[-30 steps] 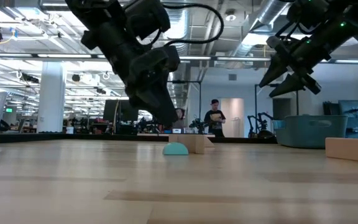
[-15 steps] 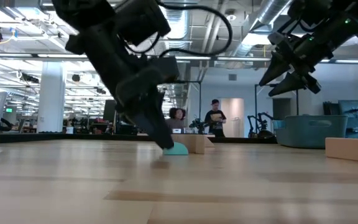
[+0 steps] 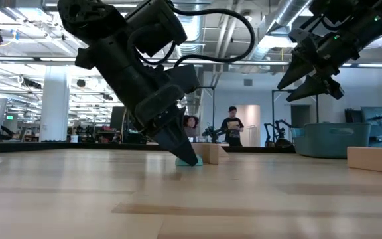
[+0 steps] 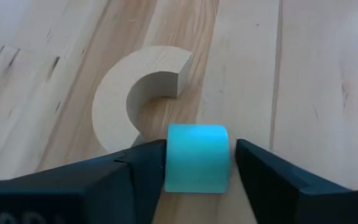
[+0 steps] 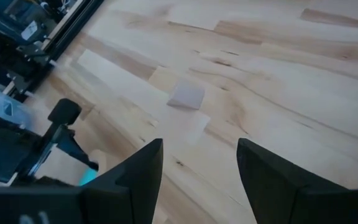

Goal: Sort & place blocks by color
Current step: Put the blue block into the blue bin

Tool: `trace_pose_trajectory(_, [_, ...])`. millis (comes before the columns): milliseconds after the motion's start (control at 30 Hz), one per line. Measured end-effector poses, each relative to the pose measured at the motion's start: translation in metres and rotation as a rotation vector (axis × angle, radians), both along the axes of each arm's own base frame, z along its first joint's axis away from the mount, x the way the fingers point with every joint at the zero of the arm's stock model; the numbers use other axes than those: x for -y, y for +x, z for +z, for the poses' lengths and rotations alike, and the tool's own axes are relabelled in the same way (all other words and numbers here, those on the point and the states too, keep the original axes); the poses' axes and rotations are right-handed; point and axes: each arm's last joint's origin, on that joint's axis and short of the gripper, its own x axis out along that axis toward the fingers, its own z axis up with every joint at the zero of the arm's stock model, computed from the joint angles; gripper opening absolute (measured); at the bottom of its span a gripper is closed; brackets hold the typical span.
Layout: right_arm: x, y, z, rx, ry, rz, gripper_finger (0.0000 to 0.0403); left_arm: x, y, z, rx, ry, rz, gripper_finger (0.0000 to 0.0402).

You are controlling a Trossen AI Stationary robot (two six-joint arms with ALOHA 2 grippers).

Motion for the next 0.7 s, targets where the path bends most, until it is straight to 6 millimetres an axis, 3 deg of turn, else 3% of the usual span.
trace_pose_trajectory(167, [0.0,0.001,0.0,0.005,0.008,-0.003,0.0225,-0.003,0.001,0.0,0.003,-0.029,-0.001,0.0098])
trace_pose_trajectory(367, [-0.001,0.001,0.0,0.029,0.066,-0.023,0.0225,-0.011,0.015,0.011,0.031,-0.139,-0.036,0.0097])
trace_pose_trajectory(700, [-0.008,0.01,0.011,0.184,0.241,0.259,0.0225,-0.018,0.058,0.072,0.275,-0.023,-0.174,0.0133])
